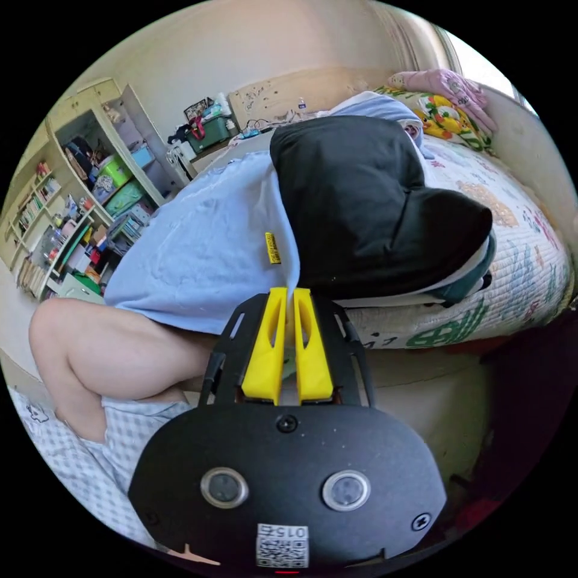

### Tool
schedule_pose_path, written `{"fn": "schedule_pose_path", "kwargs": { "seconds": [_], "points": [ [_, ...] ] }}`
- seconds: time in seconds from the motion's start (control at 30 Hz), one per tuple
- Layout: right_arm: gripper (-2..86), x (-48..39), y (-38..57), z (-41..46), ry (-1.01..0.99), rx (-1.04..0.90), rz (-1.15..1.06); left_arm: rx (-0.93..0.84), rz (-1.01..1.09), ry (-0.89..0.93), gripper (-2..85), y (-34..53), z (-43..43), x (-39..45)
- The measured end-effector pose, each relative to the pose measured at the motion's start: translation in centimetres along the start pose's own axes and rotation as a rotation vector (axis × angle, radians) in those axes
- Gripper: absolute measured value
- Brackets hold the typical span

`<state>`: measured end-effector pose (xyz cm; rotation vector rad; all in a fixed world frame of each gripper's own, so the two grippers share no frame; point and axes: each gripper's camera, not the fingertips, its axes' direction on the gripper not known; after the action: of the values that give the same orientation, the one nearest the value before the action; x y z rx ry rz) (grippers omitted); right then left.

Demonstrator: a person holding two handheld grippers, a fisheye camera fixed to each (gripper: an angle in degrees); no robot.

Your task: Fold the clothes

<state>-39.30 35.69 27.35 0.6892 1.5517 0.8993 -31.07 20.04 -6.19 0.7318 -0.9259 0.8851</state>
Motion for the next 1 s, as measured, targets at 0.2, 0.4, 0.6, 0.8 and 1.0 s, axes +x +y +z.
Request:
{"fn": "schedule_pose_path", "kwargs": {
  "seconds": [0.2,0.4,0.6,0.8,1.0],
  "points": [
    [0.6,-9.2,-1.3,-2.4,0.208,0.029,-0.04,0.093,-0.01,-0.093,-0.3,2.7,1.6,2.9],
    [0.7,-17.1,-3.5,-4.0,0.398,0.001,-0.167,0.119,0.009,-0.163,-0.2,4.1,3.3,5.3],
    [0.7,-20.8,-4.7,-6.3,0.378,0.048,-0.062,0.087,0.03,-0.162,-0.2,4.5,4.5,6.4],
    [0.7,-26.4,-5.8,-6.3,0.535,0.016,-0.187,0.071,0.035,-0.128,-0.2,4.9,5.6,7.0],
    [0.7,-27.5,-6.4,-7.3,0.463,0.014,-0.152,0.063,0.106,-0.238,-0.1,5.4,6.9,9.8]
  ]
}}
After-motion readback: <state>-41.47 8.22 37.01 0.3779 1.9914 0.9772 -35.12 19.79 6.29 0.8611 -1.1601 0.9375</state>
